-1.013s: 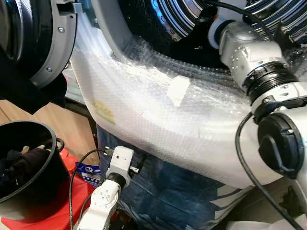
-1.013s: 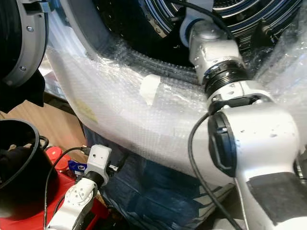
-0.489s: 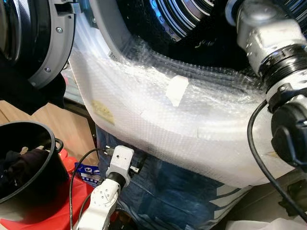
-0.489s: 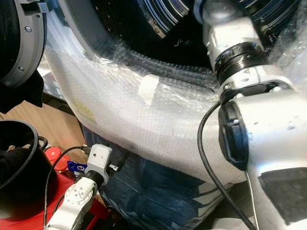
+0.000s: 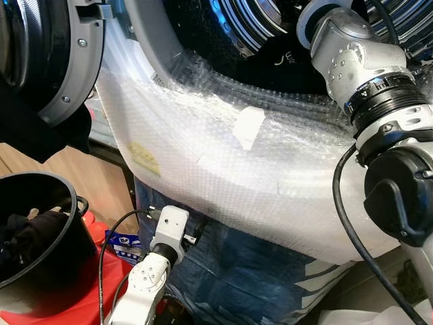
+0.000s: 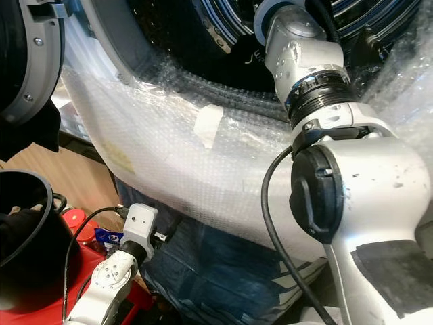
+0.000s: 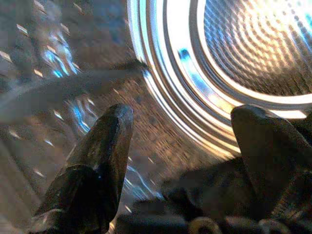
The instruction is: Clothes washing
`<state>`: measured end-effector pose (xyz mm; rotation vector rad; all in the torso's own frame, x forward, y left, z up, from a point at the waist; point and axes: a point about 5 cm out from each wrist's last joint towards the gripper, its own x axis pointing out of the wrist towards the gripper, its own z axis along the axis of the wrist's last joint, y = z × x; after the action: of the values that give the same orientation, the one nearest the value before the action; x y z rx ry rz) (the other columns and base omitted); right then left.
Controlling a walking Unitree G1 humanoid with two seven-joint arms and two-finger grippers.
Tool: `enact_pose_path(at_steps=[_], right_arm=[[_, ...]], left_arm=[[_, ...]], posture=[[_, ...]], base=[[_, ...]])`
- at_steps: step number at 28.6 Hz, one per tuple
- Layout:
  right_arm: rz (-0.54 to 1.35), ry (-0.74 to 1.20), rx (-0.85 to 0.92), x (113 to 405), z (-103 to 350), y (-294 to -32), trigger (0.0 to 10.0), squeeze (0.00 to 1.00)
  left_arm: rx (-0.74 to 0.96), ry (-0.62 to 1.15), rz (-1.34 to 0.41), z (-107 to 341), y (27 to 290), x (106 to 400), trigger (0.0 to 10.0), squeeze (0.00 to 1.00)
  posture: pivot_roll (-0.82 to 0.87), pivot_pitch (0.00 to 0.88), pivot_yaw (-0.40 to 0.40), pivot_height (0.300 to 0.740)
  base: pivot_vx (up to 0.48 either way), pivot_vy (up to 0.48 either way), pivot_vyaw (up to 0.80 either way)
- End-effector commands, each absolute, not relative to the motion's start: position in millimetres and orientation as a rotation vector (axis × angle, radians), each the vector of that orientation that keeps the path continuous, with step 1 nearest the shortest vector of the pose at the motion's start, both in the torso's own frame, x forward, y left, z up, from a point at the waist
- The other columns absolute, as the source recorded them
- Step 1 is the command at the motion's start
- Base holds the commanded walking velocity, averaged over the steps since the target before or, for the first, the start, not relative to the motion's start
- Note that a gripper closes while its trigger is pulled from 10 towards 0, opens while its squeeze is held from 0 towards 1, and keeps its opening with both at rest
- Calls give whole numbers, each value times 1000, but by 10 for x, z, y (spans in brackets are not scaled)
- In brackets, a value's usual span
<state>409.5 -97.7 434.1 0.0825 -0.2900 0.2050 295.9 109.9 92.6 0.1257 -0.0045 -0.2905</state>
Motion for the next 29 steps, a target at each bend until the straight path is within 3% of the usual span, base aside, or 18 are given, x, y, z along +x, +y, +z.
enact_pose_path(at_steps=[1, 6, 10, 14, 17, 22, 29], right_arm=[[232, -390, 120, 3999, 4585, -978, 10000, 0], [302, -496, 74, 3897, 4676, -1043, 10000, 0], [430, -571, 153, 3714, 4662, -1035, 10000, 0], [501, -590, 155, 3558, 4594, -1010, 10000, 0], [665, -578, 273, 3350, 4492, -921, 10000, 0], [926, -629, 178, 2936, 4252, -764, 10000, 0], [1033, -571, 317, 2811, 4048, -769, 10000, 0]], left_arm=[[126, 0, -306, 915, 1074, 2934, 10000, 0], [123, -2, -300, 910, 1084, 2924, 10000, 0], [122, -3, -295, 908, 1084, 2921, 10000, 0], [120, -5, -290, 906, 1087, 2917, 10000, 0], [118, -6, -286, 903, 1088, 2906, 10000, 0], [125, -20, -243, 908, 1146, 2889, 10000, 0], [110, -75, -159, 987, 1226, 2869, 10000, 0]], posture=[[-17, 93, -75, 740], [-19, 92, -74, 740], [-27, 93, -75, 740], [-21, 91, -77, 740], [-15, 87, -80, 740], [-18, 74, -79, 740], [-4, 74, -84, 740]], base=[[0, 0, 0], [0, 0, 0], [0, 0, 0], [0, 0, 0], [0, 0, 0], [0, 0, 0], [0, 0, 0]])
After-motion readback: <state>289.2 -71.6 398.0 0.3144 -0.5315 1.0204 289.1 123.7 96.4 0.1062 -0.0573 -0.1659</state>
